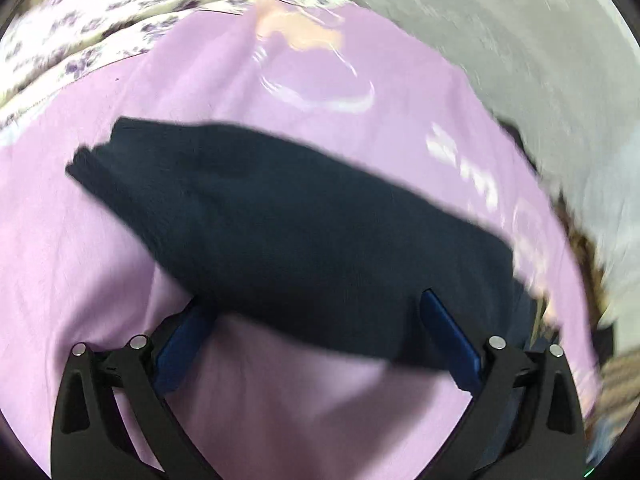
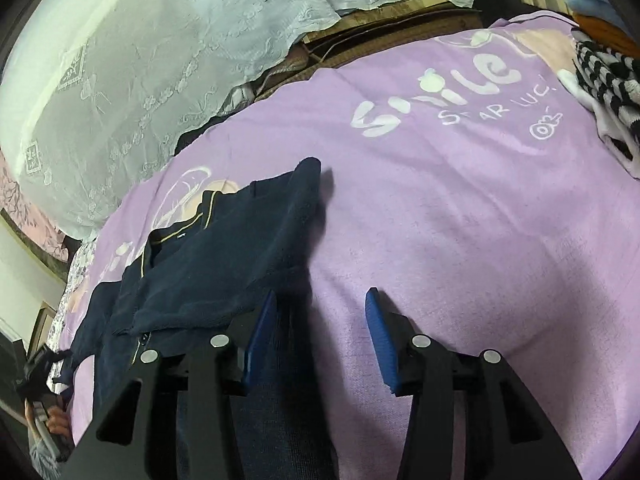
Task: Fold small clothes
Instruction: 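Grasp the other sleeve cuff with the left gripper, then fold the held sleeve across the cardigan body and open the left gripper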
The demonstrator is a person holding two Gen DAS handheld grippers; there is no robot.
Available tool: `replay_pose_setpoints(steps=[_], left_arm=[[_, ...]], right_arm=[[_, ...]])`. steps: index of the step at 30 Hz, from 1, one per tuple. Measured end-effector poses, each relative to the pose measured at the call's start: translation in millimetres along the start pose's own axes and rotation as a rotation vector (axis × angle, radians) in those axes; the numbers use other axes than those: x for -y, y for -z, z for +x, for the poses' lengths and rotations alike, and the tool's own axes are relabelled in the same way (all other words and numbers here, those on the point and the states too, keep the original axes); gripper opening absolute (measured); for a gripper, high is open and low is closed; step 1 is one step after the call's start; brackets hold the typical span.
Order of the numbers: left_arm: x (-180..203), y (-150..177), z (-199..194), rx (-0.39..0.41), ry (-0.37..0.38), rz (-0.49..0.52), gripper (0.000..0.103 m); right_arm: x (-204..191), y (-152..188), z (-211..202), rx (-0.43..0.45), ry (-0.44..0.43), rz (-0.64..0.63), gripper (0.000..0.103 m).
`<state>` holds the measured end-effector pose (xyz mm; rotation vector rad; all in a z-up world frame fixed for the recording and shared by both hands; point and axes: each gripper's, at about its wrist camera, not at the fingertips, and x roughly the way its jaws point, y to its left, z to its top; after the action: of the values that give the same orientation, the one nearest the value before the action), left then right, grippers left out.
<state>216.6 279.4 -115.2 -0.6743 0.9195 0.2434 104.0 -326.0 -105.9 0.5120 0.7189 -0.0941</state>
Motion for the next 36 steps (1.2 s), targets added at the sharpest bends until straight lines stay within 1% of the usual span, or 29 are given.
replay_pose_setpoints(steps=[1, 2, 3, 4, 5, 6, 7, 8, 10, 12, 14, 16, 17, 18, 21, 23, 26, 29, 36], left_arm=[[-0.4, -5.0, 0.7, 0.004, -0.001, -0.017, 0.095], [-3.2, -10.0, 1.4, 0.011, -0.004, -0.04, 0.084], [-7.3, -16.9, 2.6, 0.028, -0.025, -0.073, 0.074], [-10.0, -21.9, 4.4, 0.032, -0.041, -0.089, 0.054], [-12.1, -23.4, 4.1, 0.032, -0.047, -0.1, 0.038], [-16.7, -25.7, 4.1, 0.026, -0.045, -0.122, 0.031], [-20.4, -26.8, 2.8, 0.021, -0.029, -0.137, 0.015], [-21.8, -27.9, 0.9, 0.018, -0.022, -0.137, 0.009], [-17.3, -27.9, -7.2, 0.036, -0.031, -0.095, 0.008], [0.2, -24.1, -19.6, 0.082, -0.076, -0.009, 0.007], [28.8, -18.9, -36.0, 0.144, -0.121, 0.098, 0.007], [48.9, -14.9, -50.4, 0.179, -0.129, 0.174, 0.007], [69.8, -10.4, -55.5, 0.194, -0.13, 0.227, 0.007], [81.6, -5.7, -60.8, 0.205, -0.131, 0.264, 0.007], [133.6, 11.7, -67.6, 0.232, -0.127, 0.393, 0.007], [164.1, 24.0, -68.1, 0.239, -0.118, 0.463, 0.007], [204.0, 45.4, -66.6, 0.24, -0.097, 0.54, 0.007], [238.0, 66.4, -60.3, 0.234, -0.081, 0.598, 0.007], [299.5, 118.8, -38.3, 0.193, -0.037, 0.707, 0.007]], right_arm=[[-0.6, 0.0, 0.8, -0.001, 0.001, -0.003, 0.048], [-1.0, 0.5, 0.8, -0.001, 0.001, -0.005, 0.048], [-0.5, 0.7, 0.2, 0.0, -0.001, -0.004, 0.048], [0.8, 0.4, 0.2, 0.0, -0.006, 0.001, 0.048], [1.5, 0.2, 0.0, 0.001, -0.009, 0.005, 0.048], [1.7, 0.1, -0.2, 0.001, -0.011, 0.007, 0.048], [1.7, 0.3, -1.1, 0.002, -0.011, 0.007, 0.048], [1.8, 0.2, -0.9, 0.002, -0.01, 0.006, 0.048], [2.3, -0.1, -0.7, 0.002, -0.01, 0.006, 0.048], [2.2, 0.2, -1.0, 0.002, -0.011, 0.007, 0.048], [1.9, 0.1, -1.4, 0.004, -0.012, 0.007, 0.048], [1.4, -0.3, -1.6, 0.006, -0.012, 0.007, 0.048], [1.5, -0.3, -1.7, 0.006, -0.013, 0.008, 0.048], [1.5, -0.7, -1.8, 0.006, -0.014, 0.009, 0.048], [2.0, -1.5, -2.1, 0.008, -0.018, 0.016, 0.048], [2.3, -1.8, -1.7, 0.006, -0.021, 0.02, 0.048], [2.4, -2.1, -0.9, 0.003, -0.023, 0.022, 0.048], [3.1, -2.3, -0.5, 0.0, -0.029, 0.029, 0.048], [7.6, -4.4, 0.7, -0.01, -0.054, 0.062, 0.048]])
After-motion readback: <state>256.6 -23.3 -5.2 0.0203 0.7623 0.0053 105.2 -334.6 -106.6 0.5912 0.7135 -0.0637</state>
